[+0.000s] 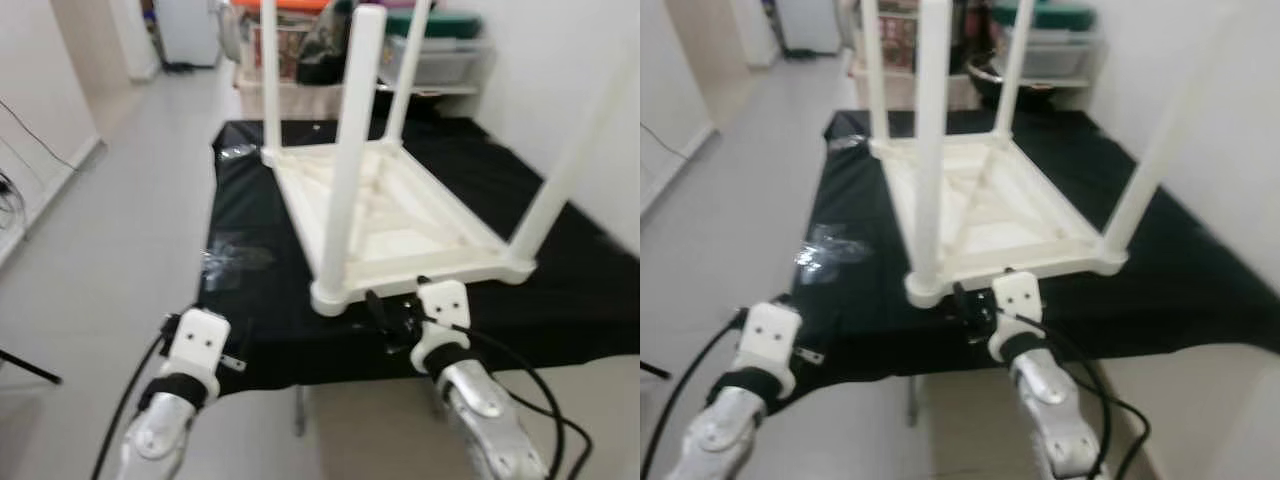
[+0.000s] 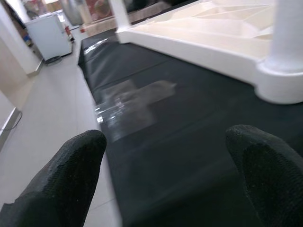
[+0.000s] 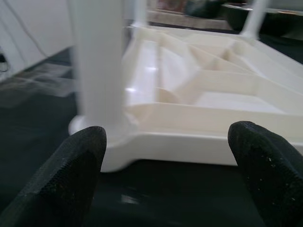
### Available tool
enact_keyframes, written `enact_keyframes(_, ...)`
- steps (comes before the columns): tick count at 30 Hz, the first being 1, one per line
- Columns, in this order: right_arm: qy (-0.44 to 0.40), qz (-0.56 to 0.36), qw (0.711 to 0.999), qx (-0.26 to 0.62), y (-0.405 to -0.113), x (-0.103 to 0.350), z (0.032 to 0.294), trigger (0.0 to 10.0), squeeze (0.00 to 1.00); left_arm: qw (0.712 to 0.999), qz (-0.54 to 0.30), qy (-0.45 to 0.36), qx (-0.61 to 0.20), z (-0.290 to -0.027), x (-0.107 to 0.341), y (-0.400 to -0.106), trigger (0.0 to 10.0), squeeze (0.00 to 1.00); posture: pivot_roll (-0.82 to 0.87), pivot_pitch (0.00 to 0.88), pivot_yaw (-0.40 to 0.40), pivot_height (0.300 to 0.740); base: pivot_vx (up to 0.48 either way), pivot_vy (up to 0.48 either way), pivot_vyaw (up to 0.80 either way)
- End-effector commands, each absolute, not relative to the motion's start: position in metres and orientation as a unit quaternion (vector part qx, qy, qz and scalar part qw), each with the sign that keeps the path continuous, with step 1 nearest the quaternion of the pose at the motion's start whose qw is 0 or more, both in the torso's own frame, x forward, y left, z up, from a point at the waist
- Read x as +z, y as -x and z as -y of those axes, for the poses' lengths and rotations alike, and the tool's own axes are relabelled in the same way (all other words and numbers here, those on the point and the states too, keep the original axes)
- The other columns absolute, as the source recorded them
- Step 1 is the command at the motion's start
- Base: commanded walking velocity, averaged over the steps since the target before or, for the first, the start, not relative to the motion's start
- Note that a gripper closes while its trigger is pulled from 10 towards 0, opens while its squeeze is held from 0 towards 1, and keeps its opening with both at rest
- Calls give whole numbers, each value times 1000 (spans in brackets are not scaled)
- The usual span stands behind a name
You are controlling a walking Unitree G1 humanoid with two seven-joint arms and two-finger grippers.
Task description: Building children table
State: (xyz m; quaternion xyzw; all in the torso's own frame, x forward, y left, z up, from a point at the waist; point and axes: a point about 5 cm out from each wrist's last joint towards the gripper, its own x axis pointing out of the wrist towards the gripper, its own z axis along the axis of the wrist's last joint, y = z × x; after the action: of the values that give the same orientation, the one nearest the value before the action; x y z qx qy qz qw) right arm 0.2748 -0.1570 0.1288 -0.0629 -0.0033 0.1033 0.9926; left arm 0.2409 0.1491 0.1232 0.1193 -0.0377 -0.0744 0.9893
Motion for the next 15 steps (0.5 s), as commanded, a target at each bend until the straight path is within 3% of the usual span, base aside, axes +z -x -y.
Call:
enact_keyframes(1, 61, 3, 993, 104, -275, 130, 159, 10000, 0, 989, 39, -124, -75, -149, 123, -240, 10000, 0, -44, 54, -40, 740, 0, 0, 0)
enact_keyframes(15, 56, 1, 992, 112, -281, 134, 157, 10000, 0, 988, 41, -127, -77, -149, 124, -241, 10000, 0, -37, 56, -36, 740, 0, 0, 0)
